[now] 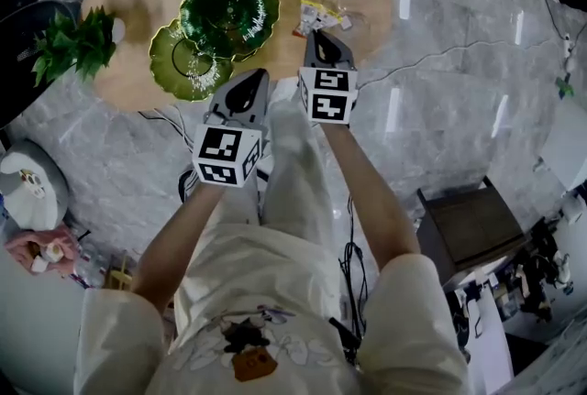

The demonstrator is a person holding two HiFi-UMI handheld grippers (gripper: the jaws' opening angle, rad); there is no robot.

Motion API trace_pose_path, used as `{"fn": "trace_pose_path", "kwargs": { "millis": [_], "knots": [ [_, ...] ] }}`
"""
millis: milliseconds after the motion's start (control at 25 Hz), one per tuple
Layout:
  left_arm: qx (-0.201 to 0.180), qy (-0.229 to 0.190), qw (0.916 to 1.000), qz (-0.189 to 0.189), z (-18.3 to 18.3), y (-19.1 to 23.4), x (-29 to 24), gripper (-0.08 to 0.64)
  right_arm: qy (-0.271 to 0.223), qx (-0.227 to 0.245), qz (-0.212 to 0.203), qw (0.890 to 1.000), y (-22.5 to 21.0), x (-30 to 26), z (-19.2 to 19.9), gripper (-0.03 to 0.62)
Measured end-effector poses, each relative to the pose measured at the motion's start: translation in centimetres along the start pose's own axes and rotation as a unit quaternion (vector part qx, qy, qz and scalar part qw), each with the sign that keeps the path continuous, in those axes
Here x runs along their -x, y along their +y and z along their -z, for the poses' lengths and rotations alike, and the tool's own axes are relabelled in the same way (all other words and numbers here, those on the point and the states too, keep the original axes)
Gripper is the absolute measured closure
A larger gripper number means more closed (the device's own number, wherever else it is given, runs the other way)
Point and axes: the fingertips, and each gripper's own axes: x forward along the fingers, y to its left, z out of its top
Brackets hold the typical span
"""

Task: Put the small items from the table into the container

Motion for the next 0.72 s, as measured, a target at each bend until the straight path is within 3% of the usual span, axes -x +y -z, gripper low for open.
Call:
{"fn": "trace_pose_path", "kwargs": {
  "millis": [720],
  "knots": [
    [-0.019, -0.023, 0.9995, -0.008, -2.3, -2.2, 4.0, 0.552, -0.031, 0.005, -0.017, 0.999, 1.4, 7.5, -1.8, 0.584]
  ]
}}
